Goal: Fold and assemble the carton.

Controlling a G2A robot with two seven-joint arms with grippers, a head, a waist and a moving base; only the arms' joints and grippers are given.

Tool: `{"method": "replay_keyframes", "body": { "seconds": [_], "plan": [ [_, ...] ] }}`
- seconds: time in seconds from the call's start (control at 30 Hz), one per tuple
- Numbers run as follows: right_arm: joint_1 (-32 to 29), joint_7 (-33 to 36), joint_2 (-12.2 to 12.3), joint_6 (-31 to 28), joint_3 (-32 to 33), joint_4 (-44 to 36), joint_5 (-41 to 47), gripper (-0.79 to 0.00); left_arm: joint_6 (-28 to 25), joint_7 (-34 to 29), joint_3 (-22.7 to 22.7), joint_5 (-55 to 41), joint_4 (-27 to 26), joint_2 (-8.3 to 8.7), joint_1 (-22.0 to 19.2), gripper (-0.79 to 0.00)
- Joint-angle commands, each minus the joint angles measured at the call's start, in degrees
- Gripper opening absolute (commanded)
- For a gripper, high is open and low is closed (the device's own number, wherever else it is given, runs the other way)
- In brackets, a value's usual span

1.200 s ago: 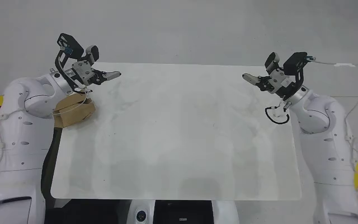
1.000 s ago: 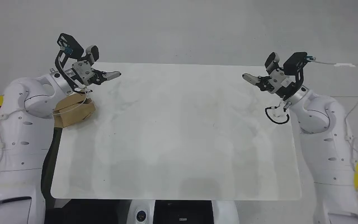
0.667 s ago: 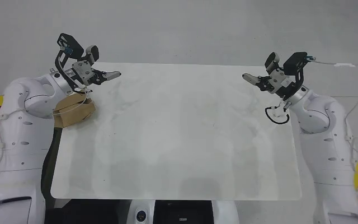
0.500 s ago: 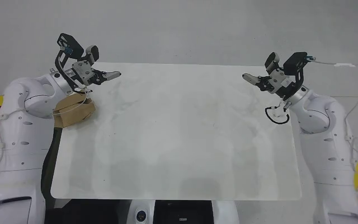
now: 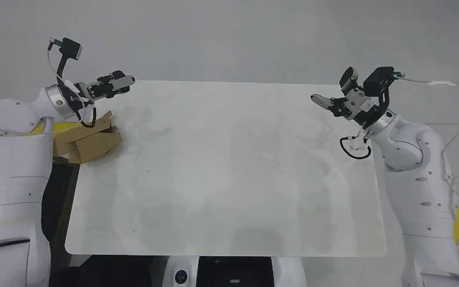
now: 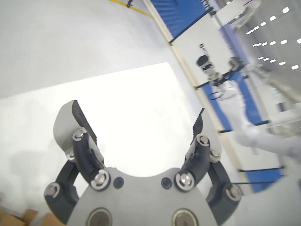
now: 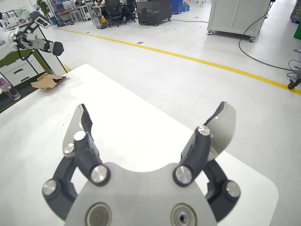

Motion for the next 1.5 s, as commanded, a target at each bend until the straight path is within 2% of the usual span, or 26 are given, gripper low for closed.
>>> {"method": "replay_keyframes", "body": {
  "seconds": [0.0,0.13,0.77,0.83,0.93,1.1,1.27,1.47],
  "plan": [
    [0.0,0.0,0.0,0.0,0.0,0.0,0.0,0.000,0.0,-3.3,-0.9,-5.4,2.1,0.35,-0.9,0.000],
    [0.0,0.0,0.0,0.0,0.0,0.0,0.0,0.000,-1.5,-3.0,-1.5,-5.7,3.1,0.66,-1.3,0.000],
    [0.0,0.0,0.0,0.0,0.0,0.0,0.0,0.000,-1.5,-3.0,-1.5,-5.7,3.1,0.66,-1.3,0.000],
    [0.0,0.0,0.0,0.0,0.0,0.0,0.0,0.000,-1.2,-0.7,-1.9,-6.1,2.3,0.68,-0.6,0.000],
    [0.0,0.0,0.0,0.0,0.0,0.0,0.0,0.000,0.3,1.3,-3.6,-8.5,1.2,1.00,1.5,0.000],
    [0.0,0.0,0.0,0.0,0.0,0.0,0.0,0.000,1.3,0.8,-8.3,-12.2,1.1,2.07,4.7,0.000],
    [0.0,0.0,0.0,0.0,0.0,0.0,0.0,0.000,1.9,1.6,-12.9,-14.0,3.6,3.12,7.5,0.000],
    [0.0,0.0,0.0,0.0,0.0,0.0,0.0,0.000,2.7,3.9,-16.6,-15.0,7.8,4.07,8.8,0.000]
  ]
}}
